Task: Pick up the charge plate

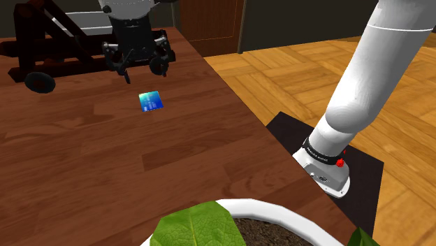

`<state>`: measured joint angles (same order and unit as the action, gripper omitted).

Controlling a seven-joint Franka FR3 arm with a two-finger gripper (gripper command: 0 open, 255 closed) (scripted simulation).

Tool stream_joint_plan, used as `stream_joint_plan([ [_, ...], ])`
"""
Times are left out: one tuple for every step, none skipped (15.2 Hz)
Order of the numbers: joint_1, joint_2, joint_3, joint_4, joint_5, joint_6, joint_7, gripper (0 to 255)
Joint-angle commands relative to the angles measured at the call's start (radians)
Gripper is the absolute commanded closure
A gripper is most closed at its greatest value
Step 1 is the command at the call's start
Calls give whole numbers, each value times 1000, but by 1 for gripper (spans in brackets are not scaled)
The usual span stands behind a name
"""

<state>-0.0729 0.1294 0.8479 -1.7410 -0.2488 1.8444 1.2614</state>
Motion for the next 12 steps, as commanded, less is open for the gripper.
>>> stream_joint_plan([
  [14, 33, -1, 9, -30, 10, 29, 0],
  [14, 35, -2, -3, -32, 23, 32, 0],
  [14, 37, -3, -15, -35, 35, 35, 0],
  [14, 39, -4, -26, -38, 48, 39, 0],
  [14, 42, -5, -37, -41, 60, 42, 0],
  [15, 47, -7, -53, -47, 79, 48, 0],
  [15, 47, -7, -53, -47, 79, 48, 0],
  [15, 47, -7, -53, -47, 79, 48, 0],
  [15, 49, -7, -52, -48, 79, 49, 255],
  [15, 48, -7, -53, -47, 79, 48, 255],
  [15, 48, -7, -53, -47, 79, 48, 255],
  [15, 47, -7, -54, -47, 79, 48, 255],
])
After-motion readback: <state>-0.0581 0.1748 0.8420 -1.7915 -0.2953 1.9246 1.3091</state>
